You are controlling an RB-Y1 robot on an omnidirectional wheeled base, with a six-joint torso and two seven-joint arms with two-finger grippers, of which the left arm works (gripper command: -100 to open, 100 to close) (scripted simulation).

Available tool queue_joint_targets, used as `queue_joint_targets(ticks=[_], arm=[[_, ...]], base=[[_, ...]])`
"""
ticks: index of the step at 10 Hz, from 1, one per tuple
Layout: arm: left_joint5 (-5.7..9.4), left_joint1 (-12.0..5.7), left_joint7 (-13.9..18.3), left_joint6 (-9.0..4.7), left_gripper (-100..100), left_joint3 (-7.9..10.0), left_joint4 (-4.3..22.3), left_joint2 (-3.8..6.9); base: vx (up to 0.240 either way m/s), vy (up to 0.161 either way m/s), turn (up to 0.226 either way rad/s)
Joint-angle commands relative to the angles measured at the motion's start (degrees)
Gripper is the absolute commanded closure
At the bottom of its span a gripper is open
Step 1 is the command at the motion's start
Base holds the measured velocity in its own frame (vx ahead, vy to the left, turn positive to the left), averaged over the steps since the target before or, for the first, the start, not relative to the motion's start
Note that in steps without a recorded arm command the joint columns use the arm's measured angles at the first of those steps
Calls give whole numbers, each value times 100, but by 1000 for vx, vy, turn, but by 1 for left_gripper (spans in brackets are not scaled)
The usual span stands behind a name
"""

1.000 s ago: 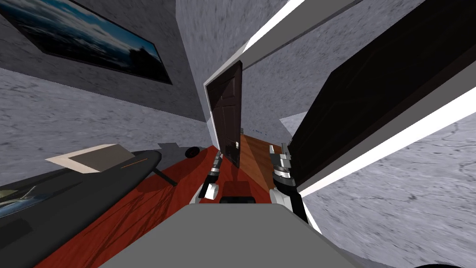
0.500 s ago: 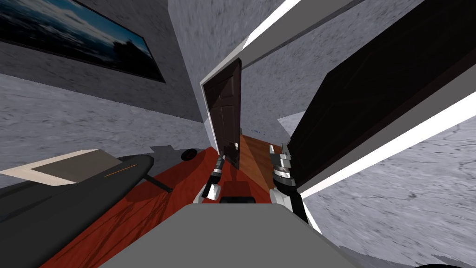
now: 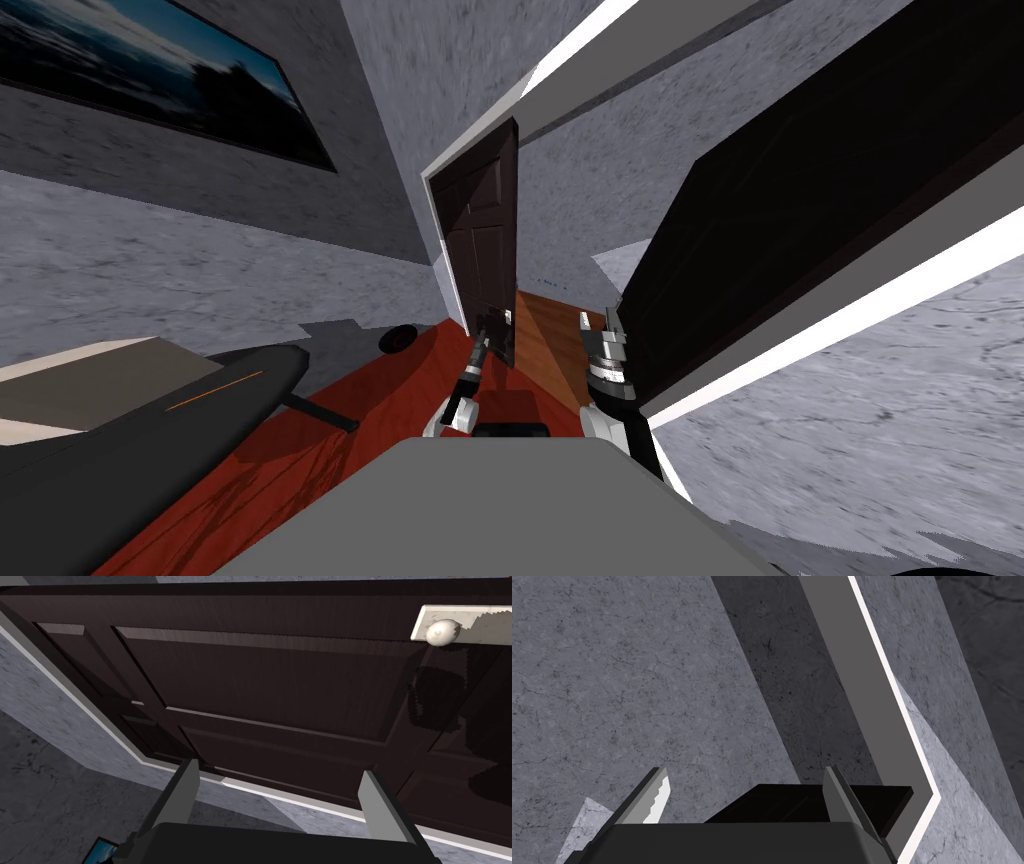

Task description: Push the door open

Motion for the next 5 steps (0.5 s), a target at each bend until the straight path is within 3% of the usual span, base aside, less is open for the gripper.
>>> queue_joint_targets(ticks=[1, 5], arm=[[42, -103, 9, -48, -100, -77, 245, -4], [132, -304, 16, -171, -100, -282, 803, -34]], base=[[85, 76, -101], [72, 70, -86]])
